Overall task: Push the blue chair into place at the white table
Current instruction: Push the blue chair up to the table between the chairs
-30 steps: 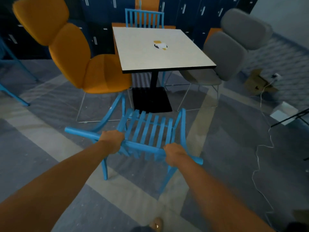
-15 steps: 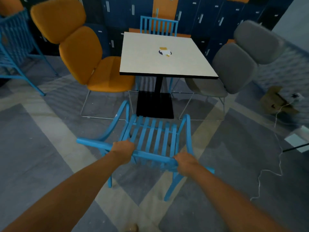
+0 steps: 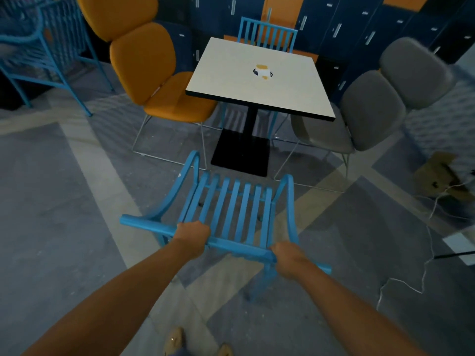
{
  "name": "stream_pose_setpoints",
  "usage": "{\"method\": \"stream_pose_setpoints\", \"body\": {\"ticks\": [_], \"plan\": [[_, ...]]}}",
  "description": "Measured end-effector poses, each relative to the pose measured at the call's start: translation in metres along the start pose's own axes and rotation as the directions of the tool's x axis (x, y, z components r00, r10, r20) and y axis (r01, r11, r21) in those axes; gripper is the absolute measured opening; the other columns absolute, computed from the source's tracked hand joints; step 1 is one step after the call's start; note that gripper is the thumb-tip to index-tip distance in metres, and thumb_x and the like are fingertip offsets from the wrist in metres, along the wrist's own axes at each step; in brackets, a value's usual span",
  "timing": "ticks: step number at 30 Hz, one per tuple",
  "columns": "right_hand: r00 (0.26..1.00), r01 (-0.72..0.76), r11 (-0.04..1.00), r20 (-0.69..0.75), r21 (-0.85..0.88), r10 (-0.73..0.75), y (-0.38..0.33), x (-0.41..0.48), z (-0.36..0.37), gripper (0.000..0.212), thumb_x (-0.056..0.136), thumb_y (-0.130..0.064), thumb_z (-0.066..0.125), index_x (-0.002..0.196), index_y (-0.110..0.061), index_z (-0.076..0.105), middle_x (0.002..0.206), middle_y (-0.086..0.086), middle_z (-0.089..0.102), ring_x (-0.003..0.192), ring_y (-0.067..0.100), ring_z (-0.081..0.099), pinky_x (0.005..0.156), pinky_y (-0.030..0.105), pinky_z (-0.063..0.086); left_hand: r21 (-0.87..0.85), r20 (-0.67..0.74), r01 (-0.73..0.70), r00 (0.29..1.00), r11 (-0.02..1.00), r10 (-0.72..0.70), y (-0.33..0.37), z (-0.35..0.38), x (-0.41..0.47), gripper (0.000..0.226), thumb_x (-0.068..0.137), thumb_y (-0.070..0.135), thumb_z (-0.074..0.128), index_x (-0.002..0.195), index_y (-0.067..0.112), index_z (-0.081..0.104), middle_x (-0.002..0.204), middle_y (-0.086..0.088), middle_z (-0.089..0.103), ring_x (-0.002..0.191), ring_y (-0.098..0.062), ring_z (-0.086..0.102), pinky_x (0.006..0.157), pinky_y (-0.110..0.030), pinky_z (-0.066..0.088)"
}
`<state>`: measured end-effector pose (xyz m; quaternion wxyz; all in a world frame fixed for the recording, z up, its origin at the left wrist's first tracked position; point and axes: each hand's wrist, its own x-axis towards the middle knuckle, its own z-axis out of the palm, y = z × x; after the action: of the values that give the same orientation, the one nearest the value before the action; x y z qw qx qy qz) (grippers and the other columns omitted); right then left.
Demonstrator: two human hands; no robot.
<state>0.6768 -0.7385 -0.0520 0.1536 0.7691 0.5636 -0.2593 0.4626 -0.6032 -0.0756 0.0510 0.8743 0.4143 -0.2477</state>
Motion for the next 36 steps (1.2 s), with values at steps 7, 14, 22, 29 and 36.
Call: {"method": "stream_pose_setpoints", "body": {"ticks": [7, 14, 22, 29, 36], "plan": [[1.000, -0.004, 1.000, -0.015, -0.003, 0.004, 0.004, -0.029, 0.028, 0.032, 0.090, -0.009, 0.051, 0.120, -0.016, 0.061, 0.122, 0.014, 0.064, 0.115, 0.032, 0.059, 0.099, 0.039, 0.050, -0.013, 0.018, -0.017, 1.000, 1.000, 0.017, 0.018, 0.019, -0.028, 0.031, 0.094, 0.010, 0.050, 0.121, 0.018, 0.060, 0.118, -0.006, 0.063, 0.109, -0.028, 0.063, 0.100, -0.046, 0.048], [0.999, -0.044, 0.999, 0.015, -0.024, 0.044, -0.007, -0.058, 0.058, 0.035, 0.092, -0.008, 0.046, 0.124, -0.015, 0.057, 0.127, 0.015, 0.061, 0.119, 0.033, 0.056, 0.101, 0.041, 0.047, 0.005, 0.043, -0.051, 0.998, 0.999, 0.051, 0.025, 0.043, -0.061, 0.031, 0.092, 0.011, 0.050, 0.122, 0.013, 0.059, 0.120, -0.009, 0.062, 0.111, -0.030, 0.062, 0.098, -0.045, 0.047], [0.995, -0.096, 0.995, 0.008, 0.001, 0.096, -0.023, -0.075, 0.089, 0.040, 0.091, -0.008, 0.048, 0.128, -0.024, 0.054, 0.127, 0.011, 0.061, 0.118, 0.029, 0.058, 0.099, 0.040, 0.049, -0.158, 0.005, -0.119, 0.993, 0.980, 0.121, -0.008, 0.062, -0.086, 0.028, 0.084, 0.026, 0.056, 0.105, 0.015, 0.070, 0.105, -0.006, 0.066, 0.098, -0.025, 0.065, 0.080, -0.036, 0.056], [0.946, -0.189, 0.970, -0.238, 0.155, 0.222, -0.011, -0.085, 0.104, 0.024, 0.079, -0.023, 0.063, 0.102, -0.020, 0.057, 0.110, 0.002, 0.060, 0.108, 0.026, 0.055, 0.091, 0.041, 0.046, -0.185, 0.061, -0.026, 0.997, 0.982, 0.038, -0.074, 0.072, -0.082, 0.045, 0.074, 0.048, 0.069, 0.112, 0.024, 0.066, 0.114, 0.000, 0.056, 0.109, -0.022, 0.057, 0.088, -0.037, 0.054], [0.955, -0.238, 0.968, -0.163, 0.076, 0.248, 0.003, -0.079, 0.102, 0.031, 0.078, -0.034, 0.061, 0.105, -0.020, 0.065, 0.108, 0.005, 0.069, 0.101, 0.029, 0.066, 0.086, 0.041, 0.054, -0.139, 0.265, 0.003, 0.964, 0.990, 0.034, -0.083, 0.061, -0.072, 0.052, 0.075, 0.041, 0.063, 0.123, 0.023, 0.060, 0.117, 0.002, 0.062, 0.105, -0.021, 0.062, 0.088, -0.034, 0.055]]}}
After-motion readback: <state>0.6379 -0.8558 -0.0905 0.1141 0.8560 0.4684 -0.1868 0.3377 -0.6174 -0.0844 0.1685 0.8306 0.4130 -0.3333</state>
